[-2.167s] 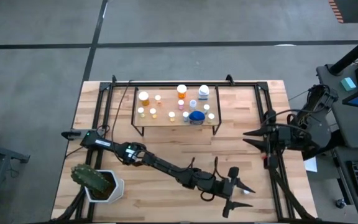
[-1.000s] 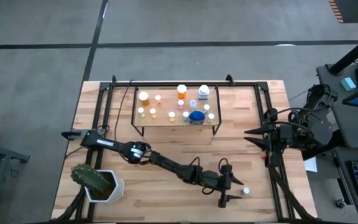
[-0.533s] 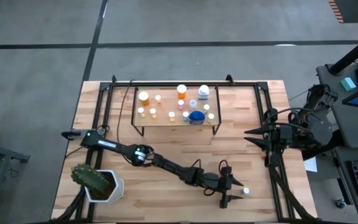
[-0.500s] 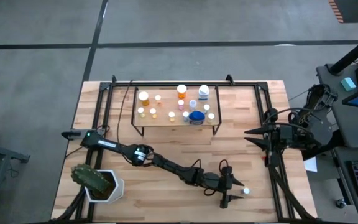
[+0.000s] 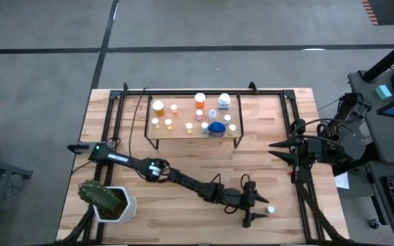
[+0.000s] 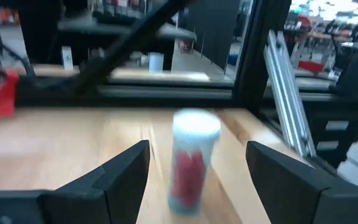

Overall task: Pick and place medicine bottles onto shelf by color
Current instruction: Put the blue pill bottle on the shelf

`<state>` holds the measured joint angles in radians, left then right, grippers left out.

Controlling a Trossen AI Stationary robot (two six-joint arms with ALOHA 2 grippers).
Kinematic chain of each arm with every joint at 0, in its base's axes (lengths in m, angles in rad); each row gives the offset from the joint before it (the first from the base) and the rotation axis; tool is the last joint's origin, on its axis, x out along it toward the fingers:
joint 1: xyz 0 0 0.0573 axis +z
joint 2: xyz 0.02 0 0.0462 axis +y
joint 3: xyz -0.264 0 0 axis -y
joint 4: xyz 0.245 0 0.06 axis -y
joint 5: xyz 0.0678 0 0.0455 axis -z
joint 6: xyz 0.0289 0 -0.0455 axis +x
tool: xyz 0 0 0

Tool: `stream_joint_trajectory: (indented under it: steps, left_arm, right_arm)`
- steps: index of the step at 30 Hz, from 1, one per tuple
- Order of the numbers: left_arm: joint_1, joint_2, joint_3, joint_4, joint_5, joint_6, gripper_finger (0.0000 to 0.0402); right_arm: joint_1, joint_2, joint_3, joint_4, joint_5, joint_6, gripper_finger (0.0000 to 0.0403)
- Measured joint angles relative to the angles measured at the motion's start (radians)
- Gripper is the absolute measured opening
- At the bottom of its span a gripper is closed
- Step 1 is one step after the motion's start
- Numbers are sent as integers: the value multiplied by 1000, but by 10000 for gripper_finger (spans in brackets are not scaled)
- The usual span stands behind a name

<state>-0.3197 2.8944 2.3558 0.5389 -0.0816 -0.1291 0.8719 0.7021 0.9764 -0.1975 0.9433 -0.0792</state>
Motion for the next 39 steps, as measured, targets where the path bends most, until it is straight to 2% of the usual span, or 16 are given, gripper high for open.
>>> stream_joint_trajectory:
  steps: [6, 9, 10, 15, 18, 22, 25, 28, 34, 39]
  left_arm:
    - [14, -2, 1, 35, 5, 5, 250]
    - [19, -2, 0, 10, 44, 4, 250]
    - [19, -5, 0, 10, 61, 4, 250]
    - [19, -69, -2, -60, 76, 8, 250]
    - [21, -163, -3, -224, 73, 15, 250]
    - [21, -283, -3, -466, 69, 84, 250]
    - [20, -361, -6, -628, 68, 142, 250]
    - [12, -459, -7, -803, 70, 143, 250]
    - [-45, -636, -6, -1078, 69, 173, 250]
    - [-110, -723, -7, -1264, -57, 165, 250]
  right_arm:
    - [0, 0, 0, 0, 5, 52, 73]
    - [0, 0, 0, -16, 50, 209, 73]
    - [0, -1, 3, -23, 36, 280, 73]
    - [1, 36, 131, -140, -239, 647, 64]
    - [1, 111, 243, -283, -339, 823, 54]
    - [1, 235, 414, -613, -478, 1205, 36]
    - [12, 346, 531, -793, -624, 1364, 29]
    - [43, 458, 636, -906, -712, 1448, 27]
    - [74, 615, 839, -1089, -761, 1454, 27]
    - [119, 724, 913, -1265, -772, 1508, 27]
